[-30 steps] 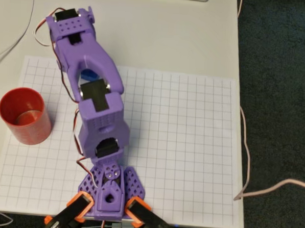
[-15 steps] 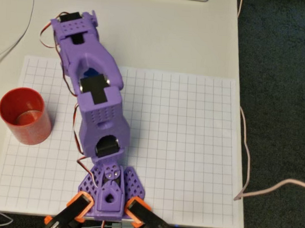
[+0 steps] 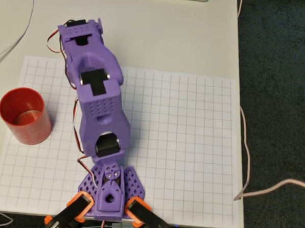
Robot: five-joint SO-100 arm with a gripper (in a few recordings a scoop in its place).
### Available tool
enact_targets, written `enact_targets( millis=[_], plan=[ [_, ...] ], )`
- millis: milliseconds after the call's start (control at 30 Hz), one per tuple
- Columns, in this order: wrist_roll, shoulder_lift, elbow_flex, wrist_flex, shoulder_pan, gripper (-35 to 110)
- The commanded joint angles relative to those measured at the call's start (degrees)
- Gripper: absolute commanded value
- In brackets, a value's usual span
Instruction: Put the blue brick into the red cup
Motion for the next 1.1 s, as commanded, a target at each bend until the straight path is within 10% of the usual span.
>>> enact_targets(
  millis=[0,500,767,1067],
  plan=[
    [0.5,1.8,-1.1,-2.5,1.6,0],
    [-8.0,26.6,-14.9,5.6,10.4,0],
    [-21.4,33.7,-20.7,15.5,-16.3,0],
    [-9.0,42.1,-17.4,28.8,-50.4,0]
  ],
)
